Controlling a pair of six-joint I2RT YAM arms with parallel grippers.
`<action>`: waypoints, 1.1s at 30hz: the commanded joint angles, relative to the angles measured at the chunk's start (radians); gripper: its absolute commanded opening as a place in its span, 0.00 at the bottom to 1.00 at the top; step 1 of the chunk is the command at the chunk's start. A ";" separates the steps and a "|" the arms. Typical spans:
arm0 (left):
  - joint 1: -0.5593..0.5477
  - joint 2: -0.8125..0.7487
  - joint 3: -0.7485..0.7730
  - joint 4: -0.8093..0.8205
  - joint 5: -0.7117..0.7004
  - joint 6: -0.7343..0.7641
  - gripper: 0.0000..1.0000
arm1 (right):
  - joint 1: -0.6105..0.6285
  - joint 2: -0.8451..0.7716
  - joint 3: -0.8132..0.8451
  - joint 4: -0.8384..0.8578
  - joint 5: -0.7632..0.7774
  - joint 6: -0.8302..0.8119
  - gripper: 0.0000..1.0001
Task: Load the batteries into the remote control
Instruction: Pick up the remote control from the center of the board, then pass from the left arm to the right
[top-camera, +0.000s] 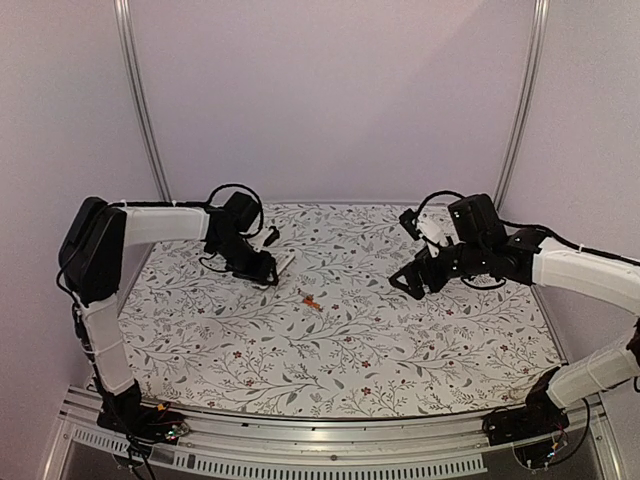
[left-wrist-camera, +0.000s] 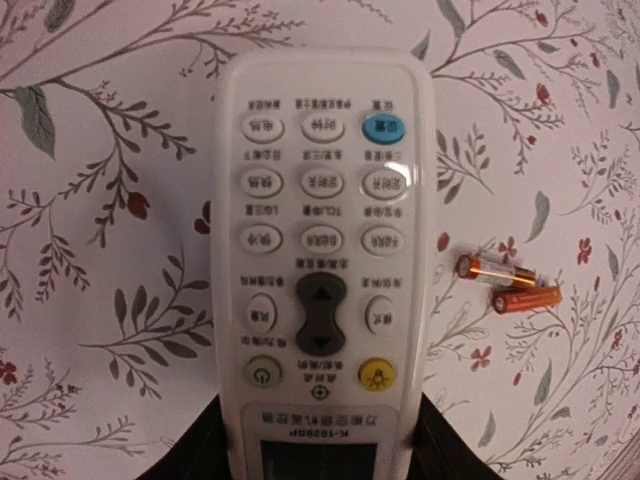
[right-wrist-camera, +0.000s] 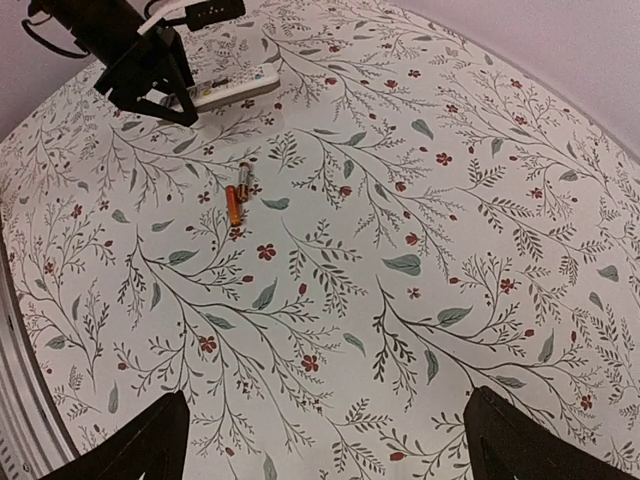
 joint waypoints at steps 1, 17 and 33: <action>-0.078 -0.166 -0.035 -0.027 0.208 -0.104 0.20 | 0.139 -0.083 -0.015 -0.017 0.177 -0.141 0.96; -0.309 -0.398 -0.046 -0.208 0.529 -0.271 0.18 | 0.747 -0.070 0.097 -0.187 0.682 -0.503 0.90; -0.476 -0.326 0.008 -0.196 0.583 -0.350 0.22 | 0.811 0.061 0.227 -0.281 0.661 -0.654 0.61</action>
